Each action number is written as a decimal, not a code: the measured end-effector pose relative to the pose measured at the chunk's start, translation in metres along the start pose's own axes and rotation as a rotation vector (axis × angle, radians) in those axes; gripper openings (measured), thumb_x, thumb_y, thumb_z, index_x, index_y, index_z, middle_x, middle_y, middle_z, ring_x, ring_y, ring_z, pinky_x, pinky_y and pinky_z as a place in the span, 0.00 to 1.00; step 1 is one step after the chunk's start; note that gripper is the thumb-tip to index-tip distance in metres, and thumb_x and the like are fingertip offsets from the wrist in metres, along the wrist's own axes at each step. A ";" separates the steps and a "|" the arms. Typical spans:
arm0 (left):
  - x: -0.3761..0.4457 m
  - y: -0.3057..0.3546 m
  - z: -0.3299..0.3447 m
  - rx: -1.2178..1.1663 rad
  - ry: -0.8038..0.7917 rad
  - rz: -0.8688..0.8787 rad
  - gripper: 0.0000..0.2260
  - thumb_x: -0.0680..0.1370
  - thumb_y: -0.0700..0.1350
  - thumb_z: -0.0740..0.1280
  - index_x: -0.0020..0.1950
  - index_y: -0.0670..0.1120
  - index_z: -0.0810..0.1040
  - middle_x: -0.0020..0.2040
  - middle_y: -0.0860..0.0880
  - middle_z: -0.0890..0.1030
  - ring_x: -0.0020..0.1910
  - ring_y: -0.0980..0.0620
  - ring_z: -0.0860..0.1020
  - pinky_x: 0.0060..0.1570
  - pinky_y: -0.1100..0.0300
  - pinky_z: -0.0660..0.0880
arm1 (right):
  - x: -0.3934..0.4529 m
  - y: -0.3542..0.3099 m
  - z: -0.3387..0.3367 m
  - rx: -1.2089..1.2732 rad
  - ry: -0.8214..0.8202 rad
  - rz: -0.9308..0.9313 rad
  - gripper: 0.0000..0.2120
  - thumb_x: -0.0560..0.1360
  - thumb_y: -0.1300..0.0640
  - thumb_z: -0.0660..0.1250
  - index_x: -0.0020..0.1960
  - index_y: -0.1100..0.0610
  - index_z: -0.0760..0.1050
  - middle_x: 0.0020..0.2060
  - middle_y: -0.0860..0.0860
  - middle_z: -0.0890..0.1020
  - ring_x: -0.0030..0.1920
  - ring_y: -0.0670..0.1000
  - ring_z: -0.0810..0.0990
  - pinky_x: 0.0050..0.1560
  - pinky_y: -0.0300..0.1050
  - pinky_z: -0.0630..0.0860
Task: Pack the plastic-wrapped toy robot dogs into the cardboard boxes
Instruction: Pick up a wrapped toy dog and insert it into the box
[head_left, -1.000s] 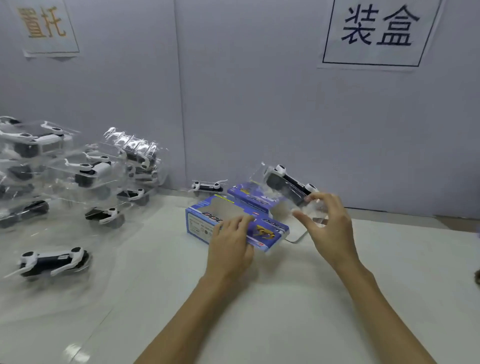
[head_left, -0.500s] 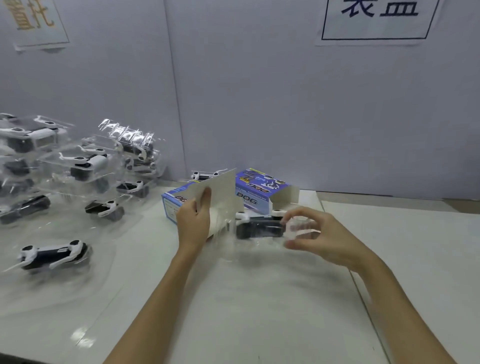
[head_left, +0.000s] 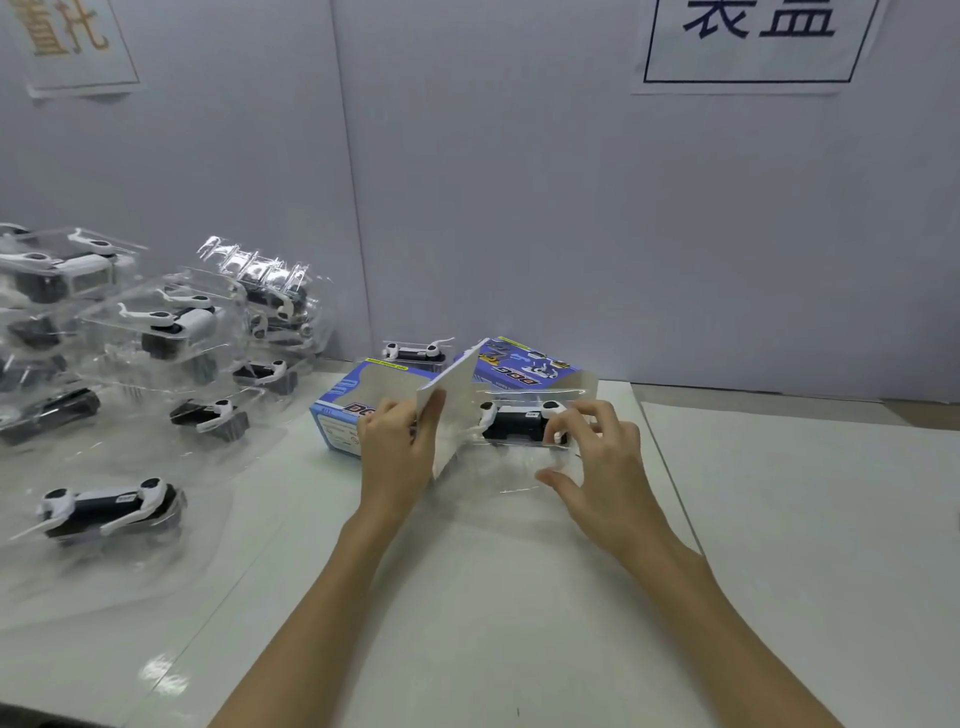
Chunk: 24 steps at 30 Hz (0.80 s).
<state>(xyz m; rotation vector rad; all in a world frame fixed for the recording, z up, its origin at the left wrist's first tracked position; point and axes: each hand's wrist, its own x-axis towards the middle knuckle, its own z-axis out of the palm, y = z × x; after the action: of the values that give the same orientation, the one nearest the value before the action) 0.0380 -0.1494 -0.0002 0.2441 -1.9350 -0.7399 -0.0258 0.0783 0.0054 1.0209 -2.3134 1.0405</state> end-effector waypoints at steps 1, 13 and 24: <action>-0.001 0.000 0.000 0.018 -0.002 0.019 0.21 0.84 0.46 0.66 0.32 0.41 0.71 0.27 0.54 0.65 0.33 0.50 0.67 0.45 0.51 0.62 | -0.001 -0.003 0.004 -0.025 0.028 -0.010 0.19 0.71 0.56 0.81 0.55 0.47 0.75 0.60 0.40 0.67 0.56 0.55 0.68 0.62 0.52 0.70; 0.006 -0.002 0.000 -0.120 0.022 -0.302 0.28 0.84 0.53 0.66 0.28 0.47 0.59 0.29 0.48 0.66 0.36 0.44 0.66 0.42 0.51 0.63 | -0.027 -0.053 0.042 -0.193 0.179 -0.122 0.21 0.63 0.55 0.84 0.50 0.56 0.78 0.54 0.58 0.76 0.49 0.59 0.76 0.46 0.48 0.82; 0.009 -0.007 -0.016 0.031 -0.323 -0.250 0.16 0.80 0.66 0.63 0.46 0.58 0.84 0.43 0.58 0.80 0.52 0.60 0.75 0.71 0.46 0.62 | -0.029 -0.047 0.038 -0.269 -0.065 0.118 0.27 0.74 0.32 0.64 0.64 0.49 0.70 0.61 0.50 0.66 0.58 0.54 0.69 0.54 0.49 0.77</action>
<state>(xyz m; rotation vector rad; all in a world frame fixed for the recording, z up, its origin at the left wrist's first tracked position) 0.0466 -0.1649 0.0070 0.4117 -2.2482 -0.9613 0.0262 0.0413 -0.0151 0.8321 -2.5075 0.7199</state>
